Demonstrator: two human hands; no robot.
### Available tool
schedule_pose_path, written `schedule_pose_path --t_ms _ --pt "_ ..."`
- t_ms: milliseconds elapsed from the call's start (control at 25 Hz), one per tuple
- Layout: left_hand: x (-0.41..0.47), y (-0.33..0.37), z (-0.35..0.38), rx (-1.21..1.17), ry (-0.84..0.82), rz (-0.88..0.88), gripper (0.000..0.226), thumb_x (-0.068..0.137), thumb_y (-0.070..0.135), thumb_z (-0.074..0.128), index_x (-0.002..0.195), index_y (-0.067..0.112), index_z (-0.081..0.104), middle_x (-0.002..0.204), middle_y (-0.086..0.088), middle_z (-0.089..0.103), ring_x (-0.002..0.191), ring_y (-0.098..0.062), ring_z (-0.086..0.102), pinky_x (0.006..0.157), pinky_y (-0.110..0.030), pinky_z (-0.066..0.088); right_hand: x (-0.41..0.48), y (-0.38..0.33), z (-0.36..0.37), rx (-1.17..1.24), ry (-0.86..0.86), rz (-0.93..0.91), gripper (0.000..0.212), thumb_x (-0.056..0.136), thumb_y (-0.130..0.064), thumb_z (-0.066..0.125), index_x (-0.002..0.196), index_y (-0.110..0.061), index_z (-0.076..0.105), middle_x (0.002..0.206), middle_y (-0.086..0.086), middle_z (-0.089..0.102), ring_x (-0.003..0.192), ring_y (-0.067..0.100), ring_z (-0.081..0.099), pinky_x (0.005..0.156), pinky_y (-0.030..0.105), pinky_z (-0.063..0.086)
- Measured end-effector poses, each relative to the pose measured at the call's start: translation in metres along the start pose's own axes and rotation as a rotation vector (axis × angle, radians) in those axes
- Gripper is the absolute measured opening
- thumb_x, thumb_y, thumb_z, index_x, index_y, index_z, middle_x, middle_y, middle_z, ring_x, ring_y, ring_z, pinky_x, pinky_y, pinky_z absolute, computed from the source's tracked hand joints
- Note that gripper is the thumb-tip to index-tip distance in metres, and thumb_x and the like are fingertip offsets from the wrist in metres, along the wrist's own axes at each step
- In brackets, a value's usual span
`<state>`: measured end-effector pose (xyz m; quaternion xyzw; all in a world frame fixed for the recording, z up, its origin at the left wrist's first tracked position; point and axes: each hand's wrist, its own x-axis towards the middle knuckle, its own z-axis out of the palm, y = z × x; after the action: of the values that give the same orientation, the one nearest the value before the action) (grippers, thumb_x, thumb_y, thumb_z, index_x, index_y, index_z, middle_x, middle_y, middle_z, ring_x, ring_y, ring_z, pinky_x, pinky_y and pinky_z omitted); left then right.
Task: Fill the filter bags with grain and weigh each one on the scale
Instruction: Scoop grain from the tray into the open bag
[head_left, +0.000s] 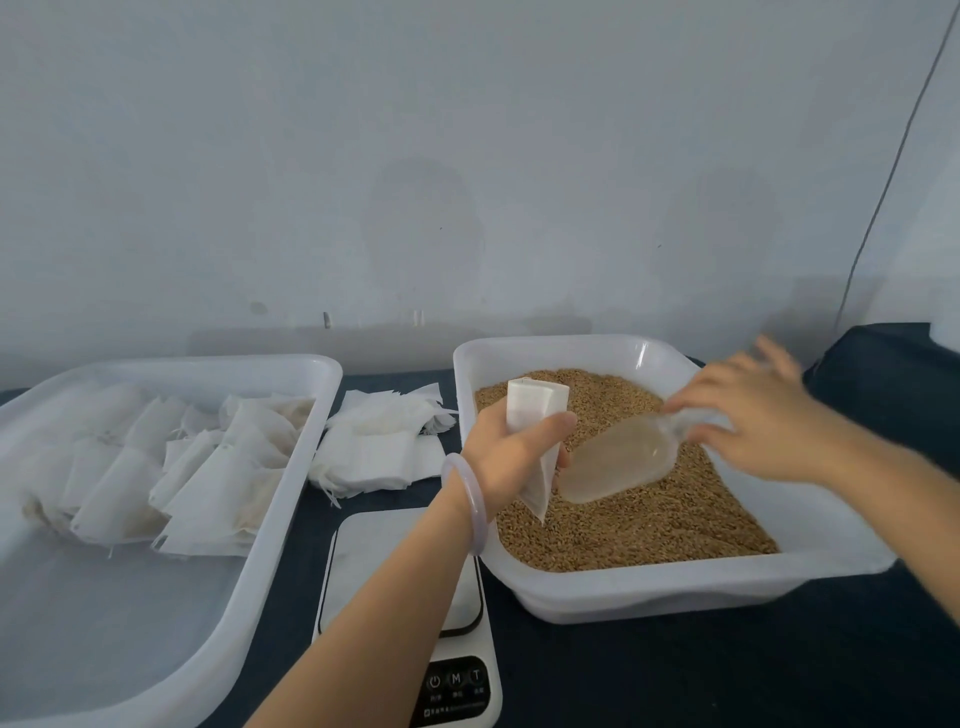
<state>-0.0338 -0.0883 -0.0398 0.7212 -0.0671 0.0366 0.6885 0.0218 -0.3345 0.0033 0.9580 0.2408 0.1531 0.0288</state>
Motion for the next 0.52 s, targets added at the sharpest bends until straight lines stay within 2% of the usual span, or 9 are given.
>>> schedule_pose_path --t_ms 80,280,520 --pt "-0.001 0.000 0.000 -0.013 -0.002 0.006 0.021 0.089 0.023 0.062 0.089 0.002 0.059 0.060 0.000 0.065 0.050 -0.009 0.059 0.049 -0.019 0.046 -0.002 -0.019 0.023 0.036 -0.026 -0.026 0.031 0.088 -0.042 0.056 0.118 -0.049 0.053 0.117 -0.024 0.048 0.126 0.007 0.033 0.112 0.041 -0.013" --pt "-0.001 0.000 0.000 0.000 0.007 0.002 0.020 0.089 0.024 0.061 0.086 0.005 0.059 0.058 0.002 0.064 0.051 -0.009 0.059 0.050 -0.018 0.046 0.005 -0.046 0.051 0.076 -0.097 -0.048 0.029 0.091 -0.041 0.053 0.119 -0.048 0.054 0.120 -0.020 0.051 0.128 0.011 0.032 0.112 0.043 -0.012" --pt "-0.002 0.000 0.001 -0.015 0.015 -0.003 0.017 0.089 0.023 0.061 0.090 0.006 0.059 0.058 0.003 0.064 0.052 -0.008 0.060 0.049 -0.019 0.047 -0.003 -0.021 0.040 0.254 -0.134 0.075 0.024 0.088 -0.040 0.058 0.109 -0.051 0.054 0.117 -0.024 0.052 0.126 0.010 0.039 0.114 0.044 -0.003"
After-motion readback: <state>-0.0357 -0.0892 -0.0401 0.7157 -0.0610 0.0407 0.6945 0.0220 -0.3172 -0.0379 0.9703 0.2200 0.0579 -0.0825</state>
